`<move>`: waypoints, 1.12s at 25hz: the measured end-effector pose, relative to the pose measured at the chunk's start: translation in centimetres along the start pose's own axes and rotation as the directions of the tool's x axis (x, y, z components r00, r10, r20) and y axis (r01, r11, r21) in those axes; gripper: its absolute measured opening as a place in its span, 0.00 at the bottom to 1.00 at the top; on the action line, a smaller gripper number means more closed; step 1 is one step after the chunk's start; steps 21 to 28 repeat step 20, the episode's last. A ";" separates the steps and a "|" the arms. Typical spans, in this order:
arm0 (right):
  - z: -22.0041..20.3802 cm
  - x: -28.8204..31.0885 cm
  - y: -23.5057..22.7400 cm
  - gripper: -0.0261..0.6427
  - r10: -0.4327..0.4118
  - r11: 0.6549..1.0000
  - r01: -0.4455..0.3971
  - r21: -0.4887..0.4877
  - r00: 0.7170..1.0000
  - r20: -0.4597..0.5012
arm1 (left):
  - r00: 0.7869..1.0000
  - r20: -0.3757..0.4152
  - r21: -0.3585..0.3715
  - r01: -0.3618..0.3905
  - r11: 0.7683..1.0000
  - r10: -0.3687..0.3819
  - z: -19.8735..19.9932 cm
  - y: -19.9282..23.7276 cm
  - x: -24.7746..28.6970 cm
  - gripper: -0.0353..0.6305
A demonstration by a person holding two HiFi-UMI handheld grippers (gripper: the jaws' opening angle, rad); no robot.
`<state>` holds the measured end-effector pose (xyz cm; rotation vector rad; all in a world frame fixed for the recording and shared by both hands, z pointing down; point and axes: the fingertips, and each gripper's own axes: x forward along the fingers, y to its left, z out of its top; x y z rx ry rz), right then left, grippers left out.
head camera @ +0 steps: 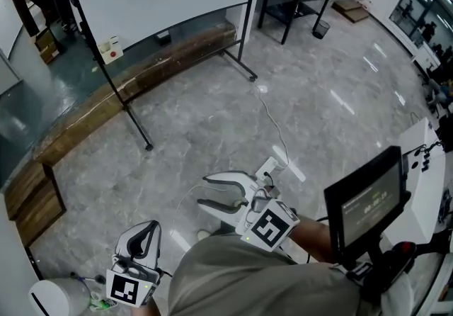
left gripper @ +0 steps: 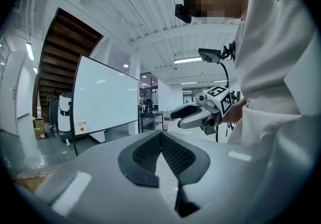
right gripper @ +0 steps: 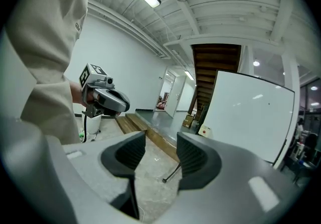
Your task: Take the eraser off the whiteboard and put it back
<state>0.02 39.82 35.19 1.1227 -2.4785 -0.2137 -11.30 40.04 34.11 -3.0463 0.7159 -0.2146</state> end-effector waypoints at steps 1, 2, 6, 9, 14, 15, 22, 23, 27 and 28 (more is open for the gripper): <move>-0.1 -0.4 -0.2 0.33 -0.001 1.000 0.001 0.001 1.000 -0.002 | 1.000 0.010 0.007 -0.003 1.000 0.003 0.4 -0.2 0.4 0.06; -0.2 -0.8 -0.5 0.33 0.000 1.000 0.000 0.001 1.000 0.000 | 1.000 0.010 0.012 -0.007 1.000 0.007 0.6 -0.6 0.9 0.06; -0.5 -1.5 -0.9 0.33 0.005 1.000 -0.005 -0.003 1.000 0.014 | 1.000 0.003 0.017 -0.006 1.000 0.006 0.4 -1.2 1.8 0.06; -0.9 -1.6 -0.7 0.33 0.004 1.000 -0.004 0.000 1.000 0.016 | 1.000 0.022 0.011 0.015 1.000 -0.016 0.6 -1.6 2.5 0.06; -1.9 -1.9 -0.8 0.33 -0.006 1.000 0.006 0.005 1.000 0.005 | 0.997 0.033 0.010 0.064 0.998 -0.064 0.6 -2.6 3.9 0.06; -2.5 -2.4 -0.9 0.33 -0.009 1.000 0.009 0.007 1.000 0.003 | 0.998 0.010 0.015 0.069 0.998 -0.069 -0.3 -3.0 4.2 0.06; -5.9 -6.1 -2.2 0.33 -0.012 1.000 0.012 0.015 1.000 -0.005 | 0.996 -0.020 0.021 0.083 0.996 -0.082 -1.8 -6.9 7.5 0.06; -5.9 -6.1 -2.2 0.33 -0.012 1.000 0.012 0.015 1.000 -0.005 | 0.996 -0.020 0.021 0.083 0.996 -0.082 -1.8 -6.9 7.5 0.06; -5.9 -6.1 -2.2 0.33 -0.012 1.000 0.012 0.015 1.000 -0.005 | 0.996 -0.020 0.021 0.083 0.996 -0.082 -1.8 -6.9 7.5 0.06; -5.9 -6.1 -2.2 0.33 -0.012 1.000 0.012 0.015 1.000 -0.005 | 0.996 -0.020 0.021 0.083 0.996 -0.082 -1.8 -6.9 7.5 0.06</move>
